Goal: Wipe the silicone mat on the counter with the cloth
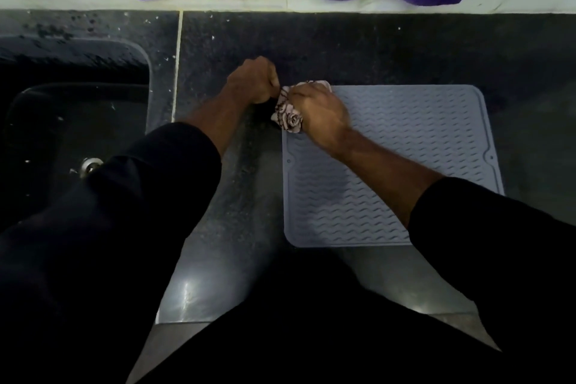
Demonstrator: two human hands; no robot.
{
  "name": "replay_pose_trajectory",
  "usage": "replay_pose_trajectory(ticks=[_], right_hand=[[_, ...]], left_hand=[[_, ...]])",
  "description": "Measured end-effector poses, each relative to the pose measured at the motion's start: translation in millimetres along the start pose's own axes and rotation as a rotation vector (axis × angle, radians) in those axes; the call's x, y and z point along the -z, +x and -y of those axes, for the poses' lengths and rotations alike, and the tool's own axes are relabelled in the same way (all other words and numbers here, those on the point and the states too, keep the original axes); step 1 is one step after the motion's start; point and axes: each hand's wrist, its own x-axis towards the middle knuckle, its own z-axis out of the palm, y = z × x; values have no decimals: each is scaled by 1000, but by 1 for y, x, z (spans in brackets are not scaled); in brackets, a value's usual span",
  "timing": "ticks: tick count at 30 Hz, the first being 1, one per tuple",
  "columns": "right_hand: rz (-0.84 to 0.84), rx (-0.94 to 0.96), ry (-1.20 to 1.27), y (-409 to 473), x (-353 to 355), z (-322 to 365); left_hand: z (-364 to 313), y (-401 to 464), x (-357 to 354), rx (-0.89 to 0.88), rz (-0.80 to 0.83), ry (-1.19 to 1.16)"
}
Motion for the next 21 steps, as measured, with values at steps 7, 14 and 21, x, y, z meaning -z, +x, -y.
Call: replay_pose_trajectory(ticks=[7, 14, 21], right_hand=[[0, -34, -103, 3, 3, 13], [186, 139, -83, -94, 15, 47], [250, 181, -75, -151, 7, 52]], left_hand=[[-6, 7, 3, 32, 73, 37], [-12, 0, 3, 58, 87, 52], [-23, -23, -8, 39, -102, 175]])
